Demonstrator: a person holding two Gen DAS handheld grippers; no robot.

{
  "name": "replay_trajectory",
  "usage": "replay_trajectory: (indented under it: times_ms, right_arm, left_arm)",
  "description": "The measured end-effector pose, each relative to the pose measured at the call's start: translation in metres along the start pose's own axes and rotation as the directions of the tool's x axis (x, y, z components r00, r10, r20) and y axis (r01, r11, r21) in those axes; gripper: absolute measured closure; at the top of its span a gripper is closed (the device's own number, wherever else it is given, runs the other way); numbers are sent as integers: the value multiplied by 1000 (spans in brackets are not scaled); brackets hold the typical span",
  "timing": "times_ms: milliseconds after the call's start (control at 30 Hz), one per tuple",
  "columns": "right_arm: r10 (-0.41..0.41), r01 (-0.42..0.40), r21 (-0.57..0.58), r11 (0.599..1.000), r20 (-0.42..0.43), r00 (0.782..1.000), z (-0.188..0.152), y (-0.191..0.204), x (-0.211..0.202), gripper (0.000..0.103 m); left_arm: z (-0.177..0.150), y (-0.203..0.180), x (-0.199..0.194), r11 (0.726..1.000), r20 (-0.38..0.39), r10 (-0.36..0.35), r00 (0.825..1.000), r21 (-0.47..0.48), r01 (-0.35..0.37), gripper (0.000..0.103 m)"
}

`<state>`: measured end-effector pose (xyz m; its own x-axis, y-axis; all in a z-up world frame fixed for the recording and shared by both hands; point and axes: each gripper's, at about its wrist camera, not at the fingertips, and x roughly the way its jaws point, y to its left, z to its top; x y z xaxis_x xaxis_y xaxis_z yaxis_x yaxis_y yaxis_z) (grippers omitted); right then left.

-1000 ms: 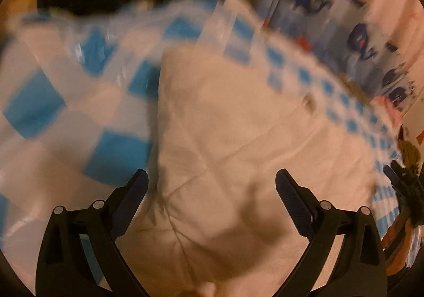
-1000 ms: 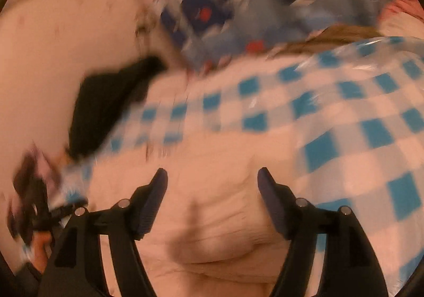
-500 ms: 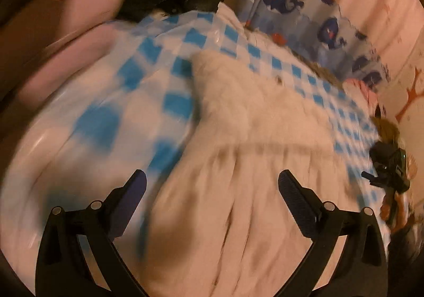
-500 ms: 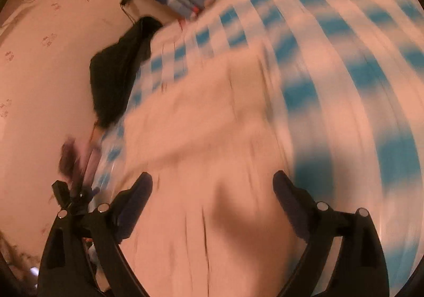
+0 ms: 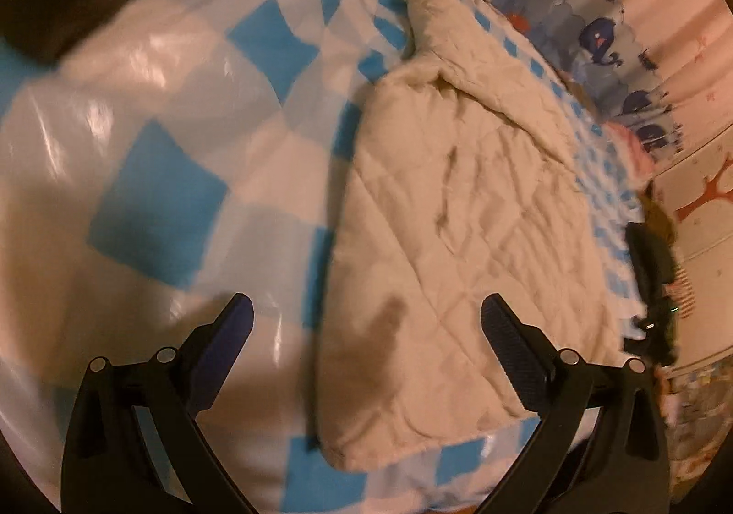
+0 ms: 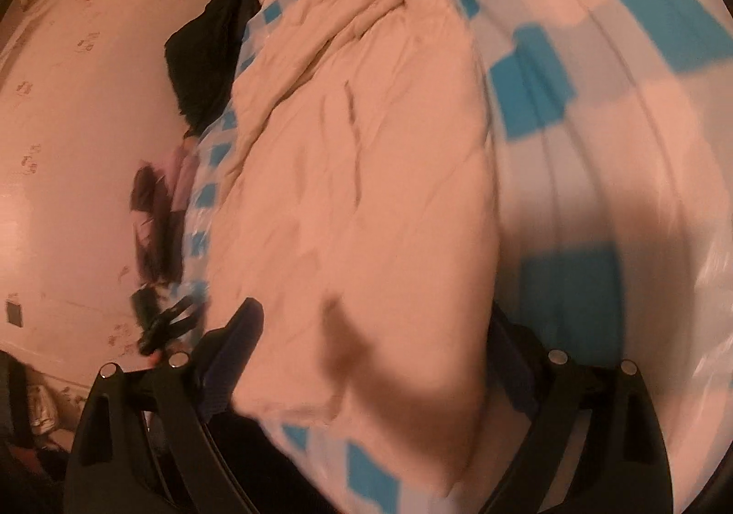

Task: Fold large clothes
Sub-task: 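Grasp the jacket hem with the left tool while the right tool holds the folded side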

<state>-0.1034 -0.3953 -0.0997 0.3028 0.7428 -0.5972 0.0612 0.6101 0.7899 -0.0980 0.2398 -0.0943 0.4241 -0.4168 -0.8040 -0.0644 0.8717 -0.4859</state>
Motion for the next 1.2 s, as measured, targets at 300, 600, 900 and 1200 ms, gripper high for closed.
replay_trajectory:
  times_ms: [300, 600, 900, 1200]
  right_arm:
    - [129, -125, 52, 991, -74, 989, -28, -10, -9, 10]
    - [150, -140, 134, 981, -71, 986, -24, -22, -4, 7]
    - [92, -92, 10, 996, -1, 996, -39, -1, -16, 83]
    - [159, -151, -124, 981, 57, 986, -76, 44, -78, 89]
  left_arm:
    - [-36, -27, 28, 997, -151, -57, 987, 49, 65, 7]
    - [-42, -26, 35, 993, -157, -118, 981, -39, 113, 30]
    - [-42, -31, 16, 993, -128, -111, 985, -49, 105, 89]
    - [-59, -61, -62, 978, -80, -203, 976, 35, 206, 91]
